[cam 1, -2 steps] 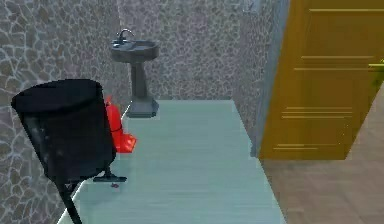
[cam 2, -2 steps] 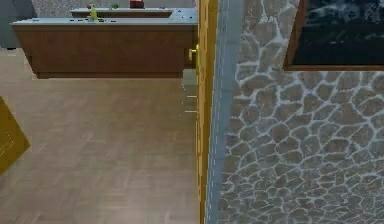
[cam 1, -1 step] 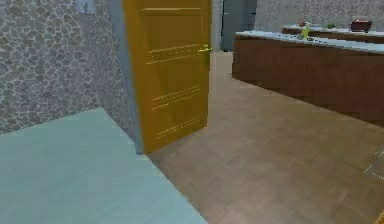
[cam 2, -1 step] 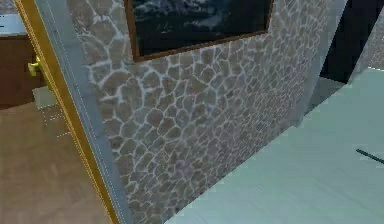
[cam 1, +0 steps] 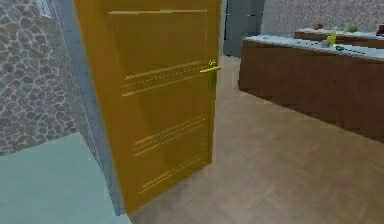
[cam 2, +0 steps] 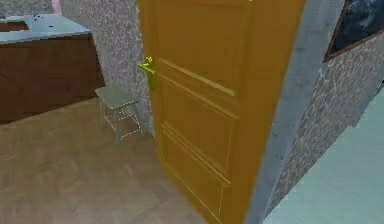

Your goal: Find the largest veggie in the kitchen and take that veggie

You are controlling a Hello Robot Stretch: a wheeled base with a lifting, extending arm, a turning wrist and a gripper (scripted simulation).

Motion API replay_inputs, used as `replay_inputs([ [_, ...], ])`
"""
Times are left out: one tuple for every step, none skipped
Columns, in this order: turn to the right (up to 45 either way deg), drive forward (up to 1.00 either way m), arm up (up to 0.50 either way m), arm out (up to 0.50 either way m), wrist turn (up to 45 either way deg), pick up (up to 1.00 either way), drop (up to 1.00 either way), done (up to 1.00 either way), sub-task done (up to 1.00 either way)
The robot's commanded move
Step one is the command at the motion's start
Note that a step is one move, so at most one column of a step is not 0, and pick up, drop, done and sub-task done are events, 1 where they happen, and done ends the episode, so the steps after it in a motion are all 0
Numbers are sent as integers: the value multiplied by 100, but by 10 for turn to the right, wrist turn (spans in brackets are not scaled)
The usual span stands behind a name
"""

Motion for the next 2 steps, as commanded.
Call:
replay_inputs([
  [360,0,0,0,0,0,0,0,0],
  [0,100,0,0,0,0,0,0,0],
])
